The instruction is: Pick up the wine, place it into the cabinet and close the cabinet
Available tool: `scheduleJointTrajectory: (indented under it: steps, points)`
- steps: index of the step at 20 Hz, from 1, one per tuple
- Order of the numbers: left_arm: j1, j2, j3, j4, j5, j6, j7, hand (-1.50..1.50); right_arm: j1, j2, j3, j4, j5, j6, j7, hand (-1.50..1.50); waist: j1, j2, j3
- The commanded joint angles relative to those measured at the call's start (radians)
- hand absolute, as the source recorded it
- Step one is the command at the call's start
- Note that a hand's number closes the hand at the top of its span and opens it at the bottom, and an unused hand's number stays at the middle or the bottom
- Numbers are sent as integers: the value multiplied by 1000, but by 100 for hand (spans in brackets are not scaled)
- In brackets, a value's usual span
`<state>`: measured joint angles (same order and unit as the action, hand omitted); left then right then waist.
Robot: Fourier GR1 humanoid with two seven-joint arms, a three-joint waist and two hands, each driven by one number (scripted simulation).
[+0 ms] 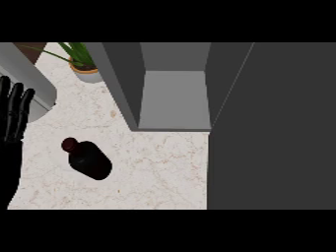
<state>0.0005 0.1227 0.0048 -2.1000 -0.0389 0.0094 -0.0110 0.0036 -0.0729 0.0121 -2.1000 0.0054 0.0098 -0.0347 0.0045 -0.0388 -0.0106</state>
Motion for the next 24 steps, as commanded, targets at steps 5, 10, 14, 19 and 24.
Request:
scheduleJointTrajectory:
  steps: [5,10,14,19,24]
  points:
    - [58,82,-142,-63,172,-288,-92,-150,112,-14,27,-138,7,14,69,-150,-25,29,9]
    - [162,49,-265,-56,424,-380,63,-150,148,-25,138,-176,-123,122,165,-150,-8,32,9]
    - [141,94,-226,-231,578,-320,266,-150,173,-42,132,-263,-166,121,258,-150,-7,36,11]
    - [121,84,-259,-366,583,-232,397,-150,167,-34,143,-330,-154,103,318,-150,-7,38,11]
    - [260,43,-406,-476,436,-202,371,-150,154,-56,108,-412,-185,87,414,-150,1,33,11]
